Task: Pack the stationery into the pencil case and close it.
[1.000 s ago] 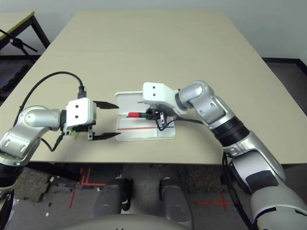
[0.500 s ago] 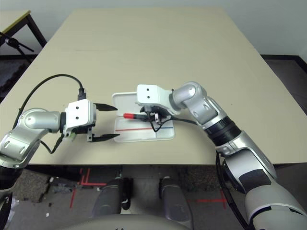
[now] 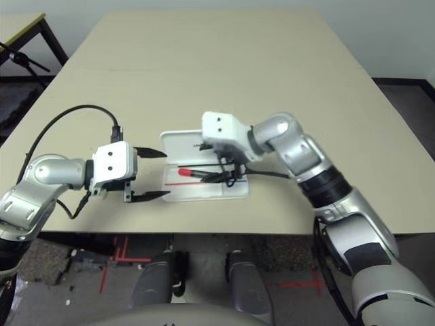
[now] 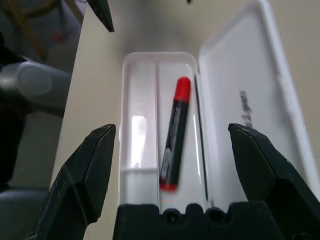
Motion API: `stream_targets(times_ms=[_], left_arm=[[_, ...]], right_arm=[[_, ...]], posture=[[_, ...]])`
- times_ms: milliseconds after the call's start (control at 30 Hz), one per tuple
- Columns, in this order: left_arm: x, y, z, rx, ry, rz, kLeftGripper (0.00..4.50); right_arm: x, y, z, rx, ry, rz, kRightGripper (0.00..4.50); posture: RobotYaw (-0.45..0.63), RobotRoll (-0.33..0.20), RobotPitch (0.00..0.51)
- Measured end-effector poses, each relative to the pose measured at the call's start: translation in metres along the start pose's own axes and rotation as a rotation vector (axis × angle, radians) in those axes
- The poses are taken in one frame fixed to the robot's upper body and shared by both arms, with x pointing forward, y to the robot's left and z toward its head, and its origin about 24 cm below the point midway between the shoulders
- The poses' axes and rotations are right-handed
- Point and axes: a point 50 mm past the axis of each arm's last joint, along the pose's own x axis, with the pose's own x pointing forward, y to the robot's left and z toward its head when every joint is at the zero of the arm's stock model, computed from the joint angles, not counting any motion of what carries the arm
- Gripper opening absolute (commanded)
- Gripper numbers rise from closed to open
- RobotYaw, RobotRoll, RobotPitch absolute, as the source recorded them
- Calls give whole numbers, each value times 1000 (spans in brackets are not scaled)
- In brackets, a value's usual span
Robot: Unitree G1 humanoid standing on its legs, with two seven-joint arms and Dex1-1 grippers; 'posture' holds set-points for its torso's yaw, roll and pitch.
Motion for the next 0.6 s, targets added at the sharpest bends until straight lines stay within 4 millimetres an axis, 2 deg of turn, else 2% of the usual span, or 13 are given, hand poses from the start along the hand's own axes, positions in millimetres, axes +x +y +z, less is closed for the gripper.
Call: stream_targets(times_ms=[233,400,600], left_arm=[[-13,2,-18,-130,110,102,4500],[-24,8,-36,-328,256,262,4500],[-34,18,-45,-546,368,465,4500]], right_arm=[[-38,18,-5,97,-14,46,4493],[-37,21,-8,106,-13,44,4493],[-32,20,-10,104,-14,28,4493]], posture=[[89,0,119],[88,0,120],[95,0,125]])
